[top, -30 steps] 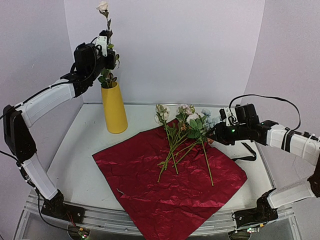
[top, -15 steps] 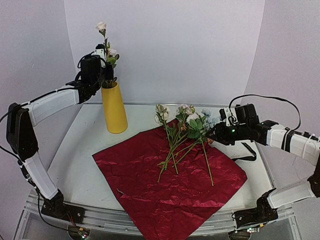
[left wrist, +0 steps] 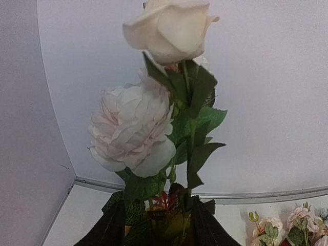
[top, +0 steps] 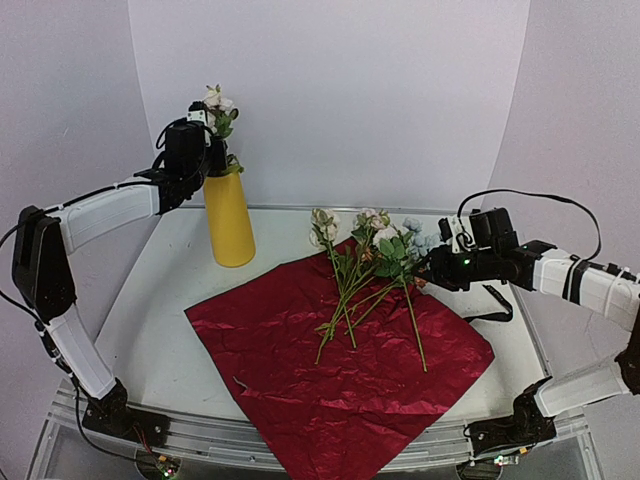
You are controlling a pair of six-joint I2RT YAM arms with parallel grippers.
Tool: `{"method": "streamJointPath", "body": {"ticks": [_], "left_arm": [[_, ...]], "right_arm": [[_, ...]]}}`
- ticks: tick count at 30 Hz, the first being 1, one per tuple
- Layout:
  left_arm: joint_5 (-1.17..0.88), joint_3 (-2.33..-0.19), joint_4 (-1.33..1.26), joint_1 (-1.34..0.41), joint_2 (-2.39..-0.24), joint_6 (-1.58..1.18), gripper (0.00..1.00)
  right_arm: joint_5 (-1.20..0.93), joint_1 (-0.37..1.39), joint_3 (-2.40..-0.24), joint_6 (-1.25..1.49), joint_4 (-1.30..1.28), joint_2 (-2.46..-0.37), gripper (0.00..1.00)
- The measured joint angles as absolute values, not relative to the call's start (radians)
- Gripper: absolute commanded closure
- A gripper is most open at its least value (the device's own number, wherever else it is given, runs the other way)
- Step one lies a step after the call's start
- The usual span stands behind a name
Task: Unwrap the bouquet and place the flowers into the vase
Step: Insert the fake flower into the vase, then pick up the fake flower from the wrapping paper.
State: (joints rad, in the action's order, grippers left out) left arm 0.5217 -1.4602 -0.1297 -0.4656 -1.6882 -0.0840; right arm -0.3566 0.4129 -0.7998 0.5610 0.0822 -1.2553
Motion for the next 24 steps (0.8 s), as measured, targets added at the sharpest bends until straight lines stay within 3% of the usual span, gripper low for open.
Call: {"method": "streamJointPath", "body": {"ticks": [2, 6, 19, 24], "left_arm": [[0.52, -1.448, -0.116, -0.466, -1.677, -0.099, 0.46], [0.513, -1.421, -0.084, -0.466, -1.632, -0.138, 0.37], [0.395, -1.254, 0.059, -0.466, -1.349, -0.312, 0.25], [0.288, -1.152, 0.117, -0.466, -1.255, -0.443, 0.16]], "right_arm": [[-0.358, 0.413, -0.8, 0.561, 0.082, -1.257, 0.6], [-0.357, 0.413, -0.8, 0.562, 0.081, -1.257, 0.46], [-0.275, 0.413, -0.799, 0.572, 0.017, -1.409, 0.49], [-0.255, 0.413, -0.8, 0.569, 0.005, -1.502, 0.53]]}}
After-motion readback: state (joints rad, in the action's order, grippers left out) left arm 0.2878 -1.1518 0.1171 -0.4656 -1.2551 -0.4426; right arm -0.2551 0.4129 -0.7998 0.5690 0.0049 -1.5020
